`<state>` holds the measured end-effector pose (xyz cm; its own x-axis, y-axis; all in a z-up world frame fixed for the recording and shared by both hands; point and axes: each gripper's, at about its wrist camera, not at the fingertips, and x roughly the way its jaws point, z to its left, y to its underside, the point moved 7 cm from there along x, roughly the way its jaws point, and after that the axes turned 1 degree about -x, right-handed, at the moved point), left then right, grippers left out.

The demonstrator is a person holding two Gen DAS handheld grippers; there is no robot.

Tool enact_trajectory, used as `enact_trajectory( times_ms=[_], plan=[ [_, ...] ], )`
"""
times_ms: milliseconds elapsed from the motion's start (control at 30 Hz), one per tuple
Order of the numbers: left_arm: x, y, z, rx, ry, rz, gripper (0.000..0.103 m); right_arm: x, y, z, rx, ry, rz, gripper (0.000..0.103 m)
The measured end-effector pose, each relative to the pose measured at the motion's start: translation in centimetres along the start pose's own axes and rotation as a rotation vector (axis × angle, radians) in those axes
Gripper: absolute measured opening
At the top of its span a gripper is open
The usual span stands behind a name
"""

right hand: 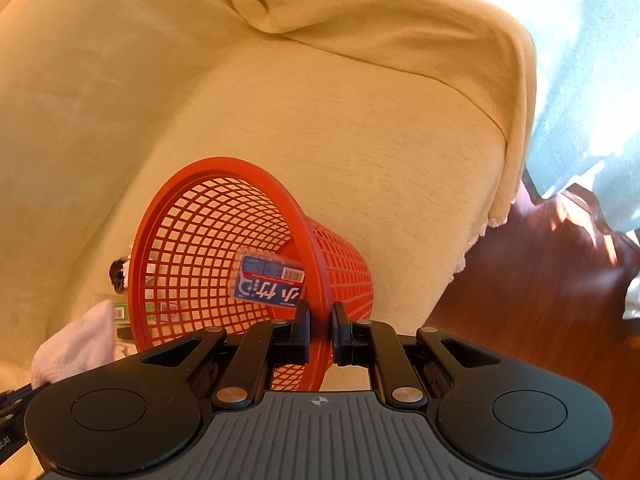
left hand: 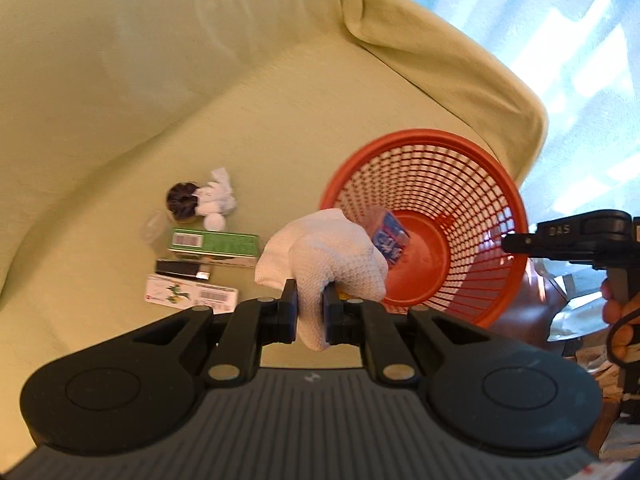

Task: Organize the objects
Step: 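Carry the white sock into the wastebasket and open the left gripper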

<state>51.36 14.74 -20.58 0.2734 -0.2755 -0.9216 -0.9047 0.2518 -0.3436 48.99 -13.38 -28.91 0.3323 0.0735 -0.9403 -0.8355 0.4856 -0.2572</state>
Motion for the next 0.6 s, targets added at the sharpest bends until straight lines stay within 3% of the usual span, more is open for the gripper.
enact_trajectory(
  times_ms=[600],
  plan=[
    [2.3, -1.7, -5.6, 0.029, 0.028, 0.051, 0.009, 0.1, 0.2, -0.1, -0.047, -0.001, 0.006, 0.006]
  ],
)
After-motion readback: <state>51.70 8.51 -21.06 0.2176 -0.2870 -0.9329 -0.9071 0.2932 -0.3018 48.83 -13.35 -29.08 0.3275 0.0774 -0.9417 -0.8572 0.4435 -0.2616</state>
